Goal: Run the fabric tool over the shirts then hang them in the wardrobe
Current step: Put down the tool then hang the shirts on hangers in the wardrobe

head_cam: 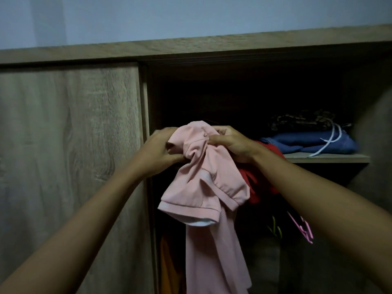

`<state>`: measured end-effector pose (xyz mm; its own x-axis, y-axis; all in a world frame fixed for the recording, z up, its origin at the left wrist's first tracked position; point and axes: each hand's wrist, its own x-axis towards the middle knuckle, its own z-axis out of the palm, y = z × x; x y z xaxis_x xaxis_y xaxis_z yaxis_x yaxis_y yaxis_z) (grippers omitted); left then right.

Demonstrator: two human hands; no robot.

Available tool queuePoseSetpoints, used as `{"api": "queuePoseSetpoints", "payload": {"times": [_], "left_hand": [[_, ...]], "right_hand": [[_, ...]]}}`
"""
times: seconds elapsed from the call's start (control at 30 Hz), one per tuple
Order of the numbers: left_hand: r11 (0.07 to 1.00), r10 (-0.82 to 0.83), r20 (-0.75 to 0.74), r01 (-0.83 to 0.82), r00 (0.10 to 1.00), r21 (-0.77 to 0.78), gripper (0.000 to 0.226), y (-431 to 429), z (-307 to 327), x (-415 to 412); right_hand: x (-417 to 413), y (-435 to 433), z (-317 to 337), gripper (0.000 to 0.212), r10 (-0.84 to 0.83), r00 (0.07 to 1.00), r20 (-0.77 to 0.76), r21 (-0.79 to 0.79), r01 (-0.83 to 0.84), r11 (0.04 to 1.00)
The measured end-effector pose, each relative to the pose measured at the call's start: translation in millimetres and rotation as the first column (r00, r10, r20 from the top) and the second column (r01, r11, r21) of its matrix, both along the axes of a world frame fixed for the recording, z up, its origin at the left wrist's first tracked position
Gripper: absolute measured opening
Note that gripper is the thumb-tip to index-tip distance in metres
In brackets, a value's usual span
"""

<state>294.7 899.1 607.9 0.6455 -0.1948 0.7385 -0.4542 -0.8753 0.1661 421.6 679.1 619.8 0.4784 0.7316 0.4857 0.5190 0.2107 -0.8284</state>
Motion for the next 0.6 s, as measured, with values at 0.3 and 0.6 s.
{"api": "queuePoseSetpoints", "payload": {"times": [0.3,0.6], "left_hand": [[0.978,0.024,-0.017,-0.027,1.0,-0.209,0.016,-29,15,-14],[0.869,-0.015,-0.204,-0.088,0.979,-0.487,0.017,-40,28,-29]], "right_hand": [[2,-15,0,0.025,-0.208,0.967,0.144,-0.065,0.219,0.973],[-82,-30,-27,0.052,-0.236,0.912,0.336,-0.073,0.275,0.959]]}}
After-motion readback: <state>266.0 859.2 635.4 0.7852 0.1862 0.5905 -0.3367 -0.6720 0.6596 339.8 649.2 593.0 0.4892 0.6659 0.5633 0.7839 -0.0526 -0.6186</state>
